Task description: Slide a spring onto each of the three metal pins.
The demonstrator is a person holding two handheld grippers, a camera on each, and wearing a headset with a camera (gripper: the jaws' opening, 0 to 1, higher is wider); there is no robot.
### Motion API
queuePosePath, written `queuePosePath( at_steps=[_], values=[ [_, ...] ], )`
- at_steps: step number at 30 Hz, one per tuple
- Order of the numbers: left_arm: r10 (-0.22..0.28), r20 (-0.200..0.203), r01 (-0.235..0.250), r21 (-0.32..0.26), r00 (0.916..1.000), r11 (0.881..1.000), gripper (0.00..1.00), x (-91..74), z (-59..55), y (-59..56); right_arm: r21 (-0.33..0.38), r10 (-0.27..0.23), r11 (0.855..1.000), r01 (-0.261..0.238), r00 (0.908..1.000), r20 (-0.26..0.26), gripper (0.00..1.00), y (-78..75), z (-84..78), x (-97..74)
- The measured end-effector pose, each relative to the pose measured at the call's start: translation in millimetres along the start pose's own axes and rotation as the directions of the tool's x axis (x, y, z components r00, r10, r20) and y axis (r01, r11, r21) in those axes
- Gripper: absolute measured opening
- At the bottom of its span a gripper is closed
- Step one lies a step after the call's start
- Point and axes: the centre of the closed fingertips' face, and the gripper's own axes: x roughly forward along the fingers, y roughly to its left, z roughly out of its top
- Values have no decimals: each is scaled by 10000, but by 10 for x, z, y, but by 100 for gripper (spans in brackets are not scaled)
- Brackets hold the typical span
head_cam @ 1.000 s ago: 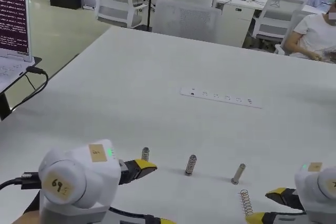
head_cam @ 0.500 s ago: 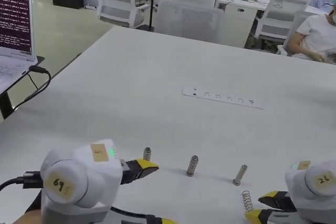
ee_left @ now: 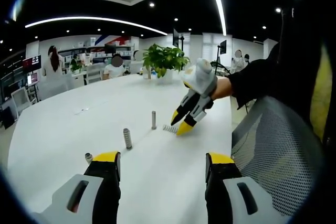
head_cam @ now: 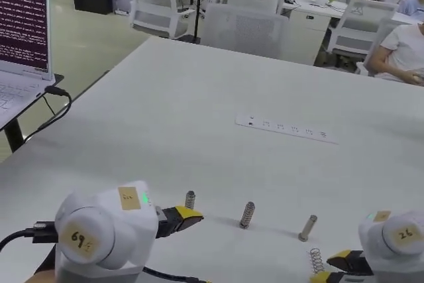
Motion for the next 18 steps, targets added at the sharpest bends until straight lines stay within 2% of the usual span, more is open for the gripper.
queuePosePath(
  at_steps=[18],
  values=[
    [51, 73, -51, 17, 10000, 10000, 61, -15, 20, 20, -137, -150, 9998, 149, 9999, -86, 25, -30, 10, 28]
  ],
)
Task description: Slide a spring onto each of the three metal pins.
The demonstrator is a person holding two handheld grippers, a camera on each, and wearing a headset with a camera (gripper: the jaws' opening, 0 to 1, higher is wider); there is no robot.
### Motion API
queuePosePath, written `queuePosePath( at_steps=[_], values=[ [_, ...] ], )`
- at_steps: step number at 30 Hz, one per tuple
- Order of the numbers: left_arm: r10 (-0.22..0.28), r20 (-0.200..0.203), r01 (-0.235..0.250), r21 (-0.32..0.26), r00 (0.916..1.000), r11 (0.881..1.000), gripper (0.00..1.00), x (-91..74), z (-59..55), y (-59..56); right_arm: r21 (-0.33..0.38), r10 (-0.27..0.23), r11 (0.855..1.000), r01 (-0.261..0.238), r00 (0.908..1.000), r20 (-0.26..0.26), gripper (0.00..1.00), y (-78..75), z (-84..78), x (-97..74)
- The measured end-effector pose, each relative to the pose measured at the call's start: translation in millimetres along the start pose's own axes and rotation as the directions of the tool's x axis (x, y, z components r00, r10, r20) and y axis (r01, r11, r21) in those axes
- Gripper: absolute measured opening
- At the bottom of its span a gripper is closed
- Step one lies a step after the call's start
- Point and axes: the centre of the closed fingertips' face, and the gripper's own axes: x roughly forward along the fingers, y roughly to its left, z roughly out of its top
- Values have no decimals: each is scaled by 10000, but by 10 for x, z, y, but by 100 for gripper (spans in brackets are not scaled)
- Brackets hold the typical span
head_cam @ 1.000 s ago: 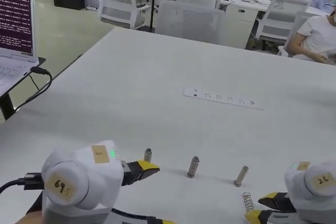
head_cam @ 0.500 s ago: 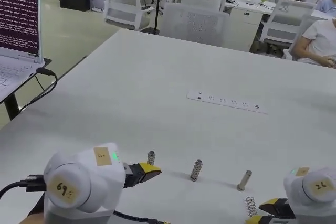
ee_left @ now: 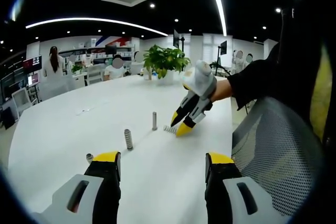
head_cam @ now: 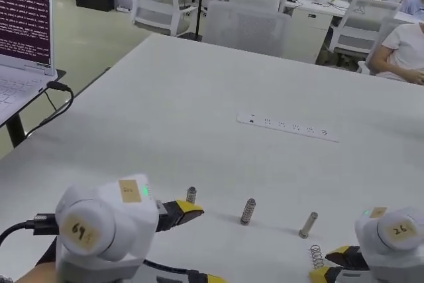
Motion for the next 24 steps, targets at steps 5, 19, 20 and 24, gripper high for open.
queuePosePath(
  at_steps=[5, 19, 20, 24],
  values=[
    [-4, 20, 4, -25, 10000, 10000, 61, 5, 3, 8, -40, -35, 10000, 35, 10000, -75, 24, -16, -24, 9],
    [-94, 3, 94, -4, 10000, 10000, 60, 10, -2, -11, 224, -650, 9976, 655, 9976, -229, 19, -197, -108, -49],
    [-91, -8, 91, -13, 10000, 10000, 60, 10, -5, -10, 233, -792, 9965, 798, 9966, -243, 19, -226, -116, -56],
    [-100, 4, 100, -16, 10000, 9999, 60, 8, 0, -10, 323, -941, 9950, 949, 9952, -249, 19, -266, -122, -70]
  ],
)
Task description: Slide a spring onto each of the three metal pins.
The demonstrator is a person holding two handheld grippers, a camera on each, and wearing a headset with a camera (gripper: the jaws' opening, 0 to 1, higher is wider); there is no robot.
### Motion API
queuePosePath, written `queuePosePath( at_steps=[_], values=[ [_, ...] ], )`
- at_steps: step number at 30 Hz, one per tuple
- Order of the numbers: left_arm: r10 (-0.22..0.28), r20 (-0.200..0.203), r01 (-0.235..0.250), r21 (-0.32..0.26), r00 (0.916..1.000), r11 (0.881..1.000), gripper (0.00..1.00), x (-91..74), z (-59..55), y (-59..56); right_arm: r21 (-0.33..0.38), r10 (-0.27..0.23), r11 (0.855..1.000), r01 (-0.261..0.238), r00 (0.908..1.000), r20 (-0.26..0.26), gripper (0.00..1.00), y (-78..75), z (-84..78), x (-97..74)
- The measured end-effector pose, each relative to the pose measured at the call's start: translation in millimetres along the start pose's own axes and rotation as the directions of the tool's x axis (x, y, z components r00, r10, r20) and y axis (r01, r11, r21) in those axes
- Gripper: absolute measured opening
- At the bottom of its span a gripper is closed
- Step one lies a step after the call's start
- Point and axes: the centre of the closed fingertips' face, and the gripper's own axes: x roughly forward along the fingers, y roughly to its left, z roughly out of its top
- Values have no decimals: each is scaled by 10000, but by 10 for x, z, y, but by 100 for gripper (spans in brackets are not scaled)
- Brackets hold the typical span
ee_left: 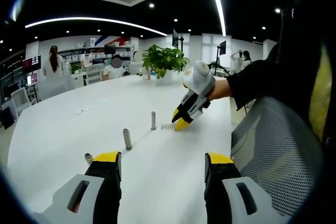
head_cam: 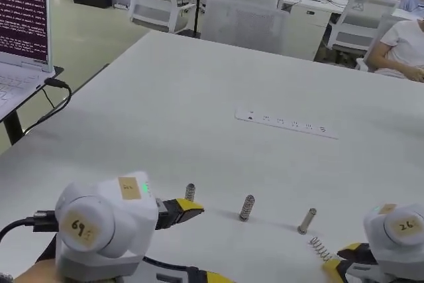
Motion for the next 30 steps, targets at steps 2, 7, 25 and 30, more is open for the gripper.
queuePosePath(
  at_steps=[2, 7, 25, 30],
  values=[
    [-3, -20, 3, 7, 10000, 10000, 60, -2, -1, 1, -3, -2, 10000, 2, 10000, 25, 19, 3, 8, 2],
    [-17, -22, 17, -8, 10000, 10000, 60, -5, -1, 0, -118, 133, 9998, -132, 9999, 39, 17, 53, 37, 23],
    [51, -36, -51, -30, 10000, 10000, 59, -13, -13, 10, -91, 372, 9993, -372, 9993, 57, 12, 86, 51, 75],
    [82, -26, -82, -48, 10000, 10000, 59, -15, -15, 13, -31, 477, 9989, -477, 9988, 66, 10, 104, 58, 80]
  ],
)
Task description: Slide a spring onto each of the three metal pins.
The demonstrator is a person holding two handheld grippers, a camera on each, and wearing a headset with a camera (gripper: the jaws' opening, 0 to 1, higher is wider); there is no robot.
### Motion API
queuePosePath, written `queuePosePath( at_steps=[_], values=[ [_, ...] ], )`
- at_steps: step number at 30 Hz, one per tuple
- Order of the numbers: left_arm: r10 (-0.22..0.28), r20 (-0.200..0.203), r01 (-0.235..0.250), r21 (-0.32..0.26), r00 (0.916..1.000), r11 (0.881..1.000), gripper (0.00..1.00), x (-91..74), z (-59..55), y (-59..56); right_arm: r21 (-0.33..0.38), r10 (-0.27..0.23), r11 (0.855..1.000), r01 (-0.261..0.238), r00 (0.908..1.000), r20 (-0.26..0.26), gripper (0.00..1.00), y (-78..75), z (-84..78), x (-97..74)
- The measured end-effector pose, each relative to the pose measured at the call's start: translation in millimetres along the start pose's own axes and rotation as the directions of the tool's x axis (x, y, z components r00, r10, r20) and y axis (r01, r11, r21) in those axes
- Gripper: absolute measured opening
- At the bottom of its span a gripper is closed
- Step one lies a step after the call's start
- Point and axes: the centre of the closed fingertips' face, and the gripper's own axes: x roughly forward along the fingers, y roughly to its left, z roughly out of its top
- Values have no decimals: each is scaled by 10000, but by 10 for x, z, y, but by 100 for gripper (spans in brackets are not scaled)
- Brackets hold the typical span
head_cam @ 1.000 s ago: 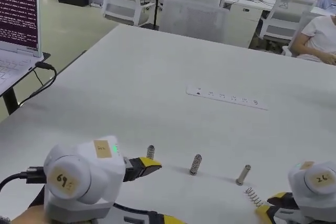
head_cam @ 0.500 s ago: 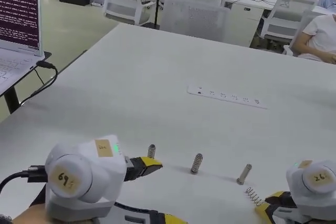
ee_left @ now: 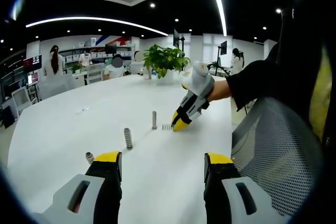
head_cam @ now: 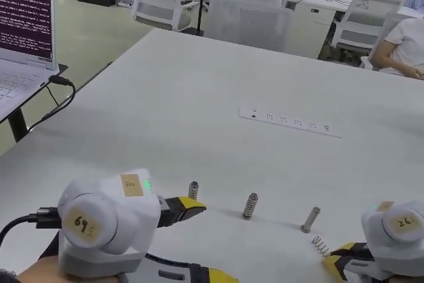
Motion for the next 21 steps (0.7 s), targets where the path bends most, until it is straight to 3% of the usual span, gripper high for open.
queuePosePath(
  at_steps=[21],
  values=[
    [-45, -96, 45, 4, 9999, 10000, 58, 11, -10, -7, 11, 111, 9999, -111, 9999, -43, 8, 13, 7, -3]
  ],
)
